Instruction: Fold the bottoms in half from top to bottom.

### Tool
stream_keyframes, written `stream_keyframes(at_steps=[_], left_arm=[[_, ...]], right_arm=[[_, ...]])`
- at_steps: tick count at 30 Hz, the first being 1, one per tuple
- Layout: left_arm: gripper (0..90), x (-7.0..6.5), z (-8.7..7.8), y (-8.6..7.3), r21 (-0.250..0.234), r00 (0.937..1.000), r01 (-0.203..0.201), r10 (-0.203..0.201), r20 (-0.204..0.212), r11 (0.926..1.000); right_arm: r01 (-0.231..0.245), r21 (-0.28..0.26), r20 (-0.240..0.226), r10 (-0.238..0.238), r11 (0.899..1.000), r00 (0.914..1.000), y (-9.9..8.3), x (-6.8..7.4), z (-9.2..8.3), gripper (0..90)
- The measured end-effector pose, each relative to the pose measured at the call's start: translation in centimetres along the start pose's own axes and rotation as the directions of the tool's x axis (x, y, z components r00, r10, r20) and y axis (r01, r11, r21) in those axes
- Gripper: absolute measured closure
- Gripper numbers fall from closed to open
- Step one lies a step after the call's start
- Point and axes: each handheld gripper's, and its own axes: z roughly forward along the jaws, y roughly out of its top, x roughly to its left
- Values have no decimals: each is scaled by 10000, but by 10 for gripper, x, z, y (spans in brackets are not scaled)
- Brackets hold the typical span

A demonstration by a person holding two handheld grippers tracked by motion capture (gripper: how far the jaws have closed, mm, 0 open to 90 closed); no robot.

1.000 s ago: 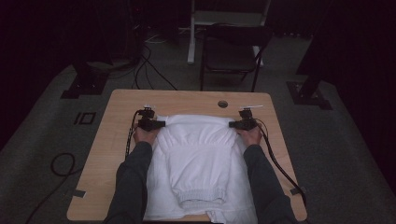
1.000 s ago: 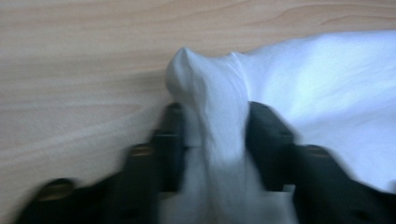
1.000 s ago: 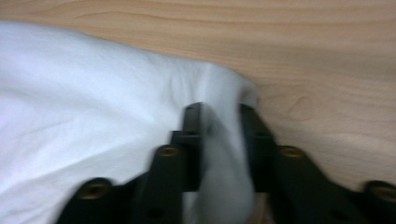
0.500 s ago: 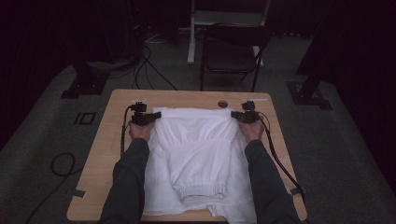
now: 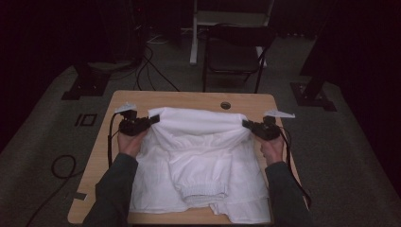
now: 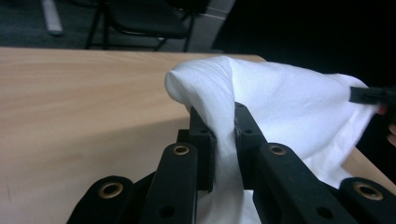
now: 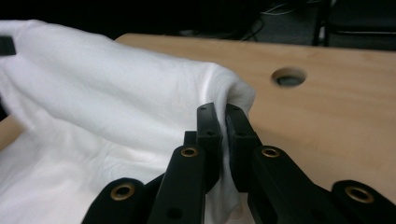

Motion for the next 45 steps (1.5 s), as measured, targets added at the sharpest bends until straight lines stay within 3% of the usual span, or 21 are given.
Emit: stream_keyframes(at_steps=[3, 5, 7, 9, 11, 14, 17, 20, 22, 27, 28, 30, 32, 36, 39, 41, 45], left_arm=[[820, -11, -14, -32, 534, 9994, 153, -170, 305, 9985], [819, -17, -19, -54, 1110, 9997, 95, -118, 201, 9938], [818, -21, -19, -76, 1861, 9999, 140, -156, 67, 9824], [815, -25, -15, -96, 2635, 9997, -121, 178, -190, 9646], [812, -23, -8, -109, 3076, 9986, -173, 320, -426, 9513], [811, -16, 7, -114, 3241, 9978, 2, 212, -626, 9460], [811, -10, 20, -109, 3113, 9966, -28, 284, -778, 9503], [810, 0, 33, -98, 2996, 9934, 21, 323, -1100, 9541], [810, 7, 43, -90, 2866, 9912, 138, 246, -1301, 9580], [808, 21, 65, -71, 2622, 9818, 329, 179, -1893, 9645], [808, 27, 74, -62, 2487, 9769, 536, 8, -2138, 9671], [810, 32, 78, -50, 2230, 9729, 736, -209, -2303, 9720], [819, 35, 71, -36, 1778, 9757, 898, -508, -2131, 9800], [825, 23, 42, -5, 769, 9906, 452, -347, -1321, 9960], [825, 7, 29, 15, 237, 9942, -47, 73, -1074, 9997], [825, 0, 21, 22, -141, 9970, -113, 101, -772, 9998], [823, -12, 4, 18, -542, 9993, -254, 239, -295, 9982]], right_arm=[[193, 421, -194, -185, 9989, 9996, -24, 12, -15, 865], [428, 893, -236, -409, 9951, 9989, -42, 18, -21, 864], [298, 1332, -489, -234, 9906, 9985, -61, 24, -25, 863], [584, 1945, -489, -497, 9792, 9976, -78, 31, -25, 862], [784, 2488, -534, -672, 9654, 9963, -92, 37, -22, 861], [952, 3026, -241, -922, 9484, 9954, -102, 40, -10, 862], [935, 3236, 89, -1018, 9416, 9948, -101, 35, 5, 863], [593, 3163, 312, -728, 9468, 9969, -93, 26, 20, 863], [585, 3163, 544, -797, 9468, 9953, -85, 20, 30, 862], [392, 3108, 1100, -769, 9497, 9909, -69, 10, 52, 862], [360, 3092, 1227, -774, 9503, 9894, -65, 8, 58, 862], [304, 2890, 1639, -807, 9568, 9832, -52, 2, 67, 863], [245, 2472, 1821, -713, 9687, 9807, -42, -2, 64, 864], [199, 1252, 1705, -412, 9919, 9845, -20, -5, 39, 867], [641, 682, 1790, -754, 9956, 9810, -7, 2, 24, 867], [833, 305, 1918, -876, 9961, 9775, -1, 6, 14, 867], [842, -561, 1713, -735, 9949, 9825, 3, 13, -7, 867]])
